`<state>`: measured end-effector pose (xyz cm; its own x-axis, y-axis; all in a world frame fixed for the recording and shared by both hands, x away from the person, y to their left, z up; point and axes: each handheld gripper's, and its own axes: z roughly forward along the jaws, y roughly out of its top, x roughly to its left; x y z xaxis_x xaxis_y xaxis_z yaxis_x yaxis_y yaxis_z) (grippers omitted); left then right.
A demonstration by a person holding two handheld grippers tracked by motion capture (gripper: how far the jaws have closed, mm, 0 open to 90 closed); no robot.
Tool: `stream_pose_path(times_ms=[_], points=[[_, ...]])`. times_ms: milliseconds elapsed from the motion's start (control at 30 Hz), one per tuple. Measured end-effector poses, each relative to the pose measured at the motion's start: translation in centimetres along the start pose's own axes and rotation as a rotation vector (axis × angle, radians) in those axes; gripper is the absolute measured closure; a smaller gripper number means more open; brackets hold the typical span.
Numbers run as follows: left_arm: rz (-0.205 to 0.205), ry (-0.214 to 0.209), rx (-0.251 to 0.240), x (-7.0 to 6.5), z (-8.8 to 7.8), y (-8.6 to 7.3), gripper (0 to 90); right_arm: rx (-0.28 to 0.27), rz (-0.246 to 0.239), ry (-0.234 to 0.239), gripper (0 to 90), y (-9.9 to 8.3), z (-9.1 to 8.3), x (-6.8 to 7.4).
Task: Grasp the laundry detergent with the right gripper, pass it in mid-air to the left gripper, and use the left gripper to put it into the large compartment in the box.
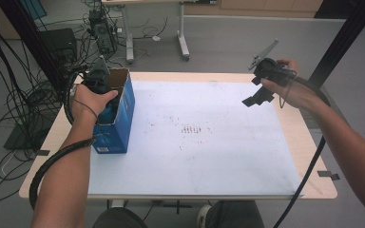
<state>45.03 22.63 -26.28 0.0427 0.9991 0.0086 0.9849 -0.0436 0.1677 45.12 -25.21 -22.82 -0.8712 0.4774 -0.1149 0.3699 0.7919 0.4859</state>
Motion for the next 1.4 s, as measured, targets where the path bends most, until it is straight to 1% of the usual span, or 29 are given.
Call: stream_pose_path(times_ms=[133, 167, 200, 300, 400, 500, 533, 567, 700, 800, 833, 867, 933, 967, 1100, 1167, 1267, 1400], points=[[0.009, 0.017, -0.004, -0.1, -0.7, -0.1, 29.7, 0.001, 0.002, -0.002, 5.0, 0.1, 0.1, -0.1], [0.014, 0.011, -0.006, -0.2, -0.9, -0.1, 29.4, -0.002, 0.002, -0.002, 5.1, 0.2, 0.1, -0.2], [0.018, 0.01, -0.006, -0.3, -1.1, -0.1, 28.6, -0.007, 0.003, -0.001, 5.1, 0.2, 0.2, -0.2], [0.037, 0.029, -0.01, -0.8, -1.6, -0.2, 28.6, -0.006, 0.004, 0.001, 5.1, 0.3, 0.4, -0.2], [0.046, 0.038, -0.012, -1.2, -2.3, -0.2, 27.6, -0.005, 0.009, 0.001, 5.1, 0.4, 0.5, -0.2], [0.054, 0.037, -0.02, -1.4, -2.9, -0.3, 27.2, -0.007, 0.014, 0.001, 5.0, 0.4, 0.6, -0.3], [0.053, 0.039, -0.022, -1.5, -3.2, -0.4, 27.2, -0.004, 0.015, 0.0, 5.0, 0.4, 0.6, -0.4], [0.062, 0.047, -0.02, -1.5, -3.5, -0.4, 26.9, -0.002, 0.016, 0.001, 5.1, 0.4, 0.7, -0.4], [0.069, 0.06, -0.039, -1.8, -4.7, -0.7, 25.8, 0.0, 0.023, -0.001, 5.1, 0.4, 0.9, -0.5], [0.076, 0.061, -0.055, -2.0, -5.6, -1.0, 24.4, 0.007, 0.032, -0.002, 5.0, 0.4, 1.1, -0.7], [0.08, 0.063, -0.067, -2.2, -6.1, -1.1, 23.5, 0.013, 0.034, -0.003, 5.1, 0.4, 1.1, -0.8], [0.078, 0.064, -0.072, -2.3, -6.3, -1.1, 22.5, 0.015, 0.037, -0.005, 5.1, 0.5, 1.2, -1.0], [0.087, 0.063, -0.079, -2.5, -6.9, -1.3, 22.0, 0.017, 0.045, -0.01, 5.0, 0.5, 1.2, -1.1], [0.095, 0.059, -0.086, -2.8, -7.4, -1.3, 21.6, 0.021, 0.047, -0.011, 5.0, 0.6, 1.3, -1.1], [0.119, 0.038, -0.106, -3.8, -8.4, -1.4, 19.2, 0.037, 0.056, -0.016, 5.1, 1.1, 1.5, -1.3], [0.142, 0.028, -0.125, -4.7, -9.0, -1.4, 18.4, 0.048, 0.06, -0.018, 5.1, 1.3, 1.6, -1.4], [0.168, 0.006, -0.133, -6.1, -9.3, -1.2, 16.7, 0.054, 0.065, -0.021, 5.1, 1.7, 1.7, -1.6], [0.208, -0.025, -0.142, -7.9, -9.4, -1.1, 14.2, 0.063, 0.069, -0.021, 5.1, 2.0, 1.8, -1.8]])
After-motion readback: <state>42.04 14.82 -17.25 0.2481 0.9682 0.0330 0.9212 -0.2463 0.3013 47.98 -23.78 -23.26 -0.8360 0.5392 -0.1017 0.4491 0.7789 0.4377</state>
